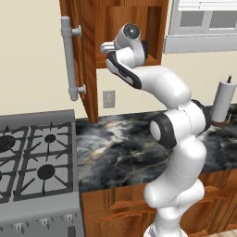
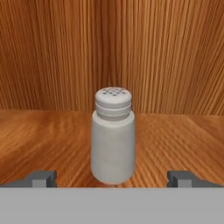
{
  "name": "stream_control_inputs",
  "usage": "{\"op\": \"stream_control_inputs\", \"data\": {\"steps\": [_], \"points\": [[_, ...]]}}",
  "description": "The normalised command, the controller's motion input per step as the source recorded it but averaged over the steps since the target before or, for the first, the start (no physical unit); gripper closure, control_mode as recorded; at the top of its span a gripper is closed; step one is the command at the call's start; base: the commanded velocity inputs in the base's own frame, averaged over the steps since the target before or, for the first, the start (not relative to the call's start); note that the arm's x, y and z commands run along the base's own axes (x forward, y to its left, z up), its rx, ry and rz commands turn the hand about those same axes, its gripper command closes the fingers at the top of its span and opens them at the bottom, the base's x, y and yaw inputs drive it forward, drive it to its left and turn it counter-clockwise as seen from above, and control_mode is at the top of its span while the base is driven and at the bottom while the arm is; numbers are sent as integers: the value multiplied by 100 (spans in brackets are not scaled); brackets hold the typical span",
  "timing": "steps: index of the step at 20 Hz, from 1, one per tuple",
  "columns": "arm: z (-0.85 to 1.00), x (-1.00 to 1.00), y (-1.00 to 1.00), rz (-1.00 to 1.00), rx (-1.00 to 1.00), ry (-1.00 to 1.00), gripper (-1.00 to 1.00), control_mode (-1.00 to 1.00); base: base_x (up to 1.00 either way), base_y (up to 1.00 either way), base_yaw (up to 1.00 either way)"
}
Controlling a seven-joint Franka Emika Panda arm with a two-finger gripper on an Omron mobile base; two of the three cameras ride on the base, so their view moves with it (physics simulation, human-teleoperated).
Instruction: Take 2 condiments from the cabinet and move them on the counter near the stove.Make sure the condiments are lined up with each other, next to each other.
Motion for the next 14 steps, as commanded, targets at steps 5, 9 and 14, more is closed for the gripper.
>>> {"op": "stream_control_inputs", "data": {"steps": [5,9,14], "points": [[-4,19,0,-1,0,0,-100,-100,0,0,0],[-3,16,0,-1,0,0,-100,-100,0,0,0],[-5,17,1,-1,0,1,-100,-100,0,0,0]]}}
